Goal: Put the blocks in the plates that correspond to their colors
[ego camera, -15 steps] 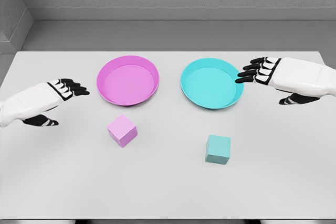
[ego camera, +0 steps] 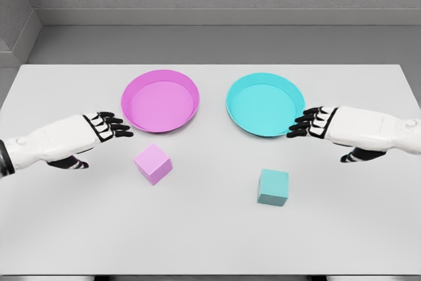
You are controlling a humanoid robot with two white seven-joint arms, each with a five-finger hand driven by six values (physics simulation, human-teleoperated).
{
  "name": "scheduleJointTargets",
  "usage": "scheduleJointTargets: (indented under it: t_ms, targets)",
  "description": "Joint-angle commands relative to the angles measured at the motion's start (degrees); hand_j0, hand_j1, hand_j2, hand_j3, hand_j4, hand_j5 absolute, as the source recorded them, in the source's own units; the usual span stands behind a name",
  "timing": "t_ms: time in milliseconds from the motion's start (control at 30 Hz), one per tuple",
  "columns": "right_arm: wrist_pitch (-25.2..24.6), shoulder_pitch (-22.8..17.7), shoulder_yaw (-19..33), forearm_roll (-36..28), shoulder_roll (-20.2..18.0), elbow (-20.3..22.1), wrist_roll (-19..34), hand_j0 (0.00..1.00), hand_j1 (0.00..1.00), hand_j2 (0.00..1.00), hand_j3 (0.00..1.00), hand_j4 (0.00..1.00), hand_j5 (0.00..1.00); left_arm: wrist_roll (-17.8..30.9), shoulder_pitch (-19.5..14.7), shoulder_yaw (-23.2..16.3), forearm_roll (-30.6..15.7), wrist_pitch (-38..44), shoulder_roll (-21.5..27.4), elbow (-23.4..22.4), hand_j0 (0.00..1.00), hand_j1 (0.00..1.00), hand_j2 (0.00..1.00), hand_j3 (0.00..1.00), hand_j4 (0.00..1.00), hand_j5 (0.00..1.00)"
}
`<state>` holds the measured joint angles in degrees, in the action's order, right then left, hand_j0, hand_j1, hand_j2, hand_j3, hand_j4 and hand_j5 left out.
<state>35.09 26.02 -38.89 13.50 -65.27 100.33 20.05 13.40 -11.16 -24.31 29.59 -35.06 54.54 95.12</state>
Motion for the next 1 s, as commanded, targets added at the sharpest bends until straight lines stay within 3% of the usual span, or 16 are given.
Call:
scheduleJointTargets:
  t_ms: [0,433,633,733,867,967]
  targets:
    - [-0.09,0.0,-0.49,-0.32,2.33,0.04,4.72,1.0,1.0,1.0,1.0,1.0,1.0,1.98,0.0,-1.26,-0.06,0.06,-0.93,0.68,1.0,1.0,1.0,1.0,1.0,1.0]
    - [-0.09,-1.32,-1.98,3.37,6.91,-0.13,9.92,1.0,1.0,1.0,1.0,1.0,1.0,2.25,-2.2,-4.07,1.61,0.06,-5.06,0.59,1.0,1.0,1.0,1.0,1.0,1.0]
    - [-0.09,-1.05,-1.98,5.22,8.75,-0.13,11.06,1.0,1.0,1.0,1.0,1.0,1.0,2.25,-4.57,-8.11,1.88,0.06,-5.41,0.42,1.0,1.0,1.0,1.0,1.0,1.0]
    - [-0.09,-0.7,-2.07,6.71,9.63,-0.13,11.32,1.0,1.0,1.0,1.0,1.0,1.0,2.25,-7.47,-11.81,1.97,0.06,-5.41,-0.2,1.0,1.0,1.0,1.0,1.0,1.0]
    - [-0.09,-0.62,-2.07,8.38,11.39,-0.22,11.32,1.0,1.0,1.0,1.0,1.0,1.0,2.25,-8.26,-12.77,2.05,0.06,-5.32,-0.28,1.0,1.0,1.0,1.0,1.0,1.0]
    - [-0.09,-0.62,-2.07,9.7,12.97,-0.4,11.67,1.0,1.0,1.0,1.0,1.0,1.0,2.25,-10.2,-15.68,2.05,0.06,-5.32,-1.25,1.0,1.0,1.0,1.0,1.0,1.0]
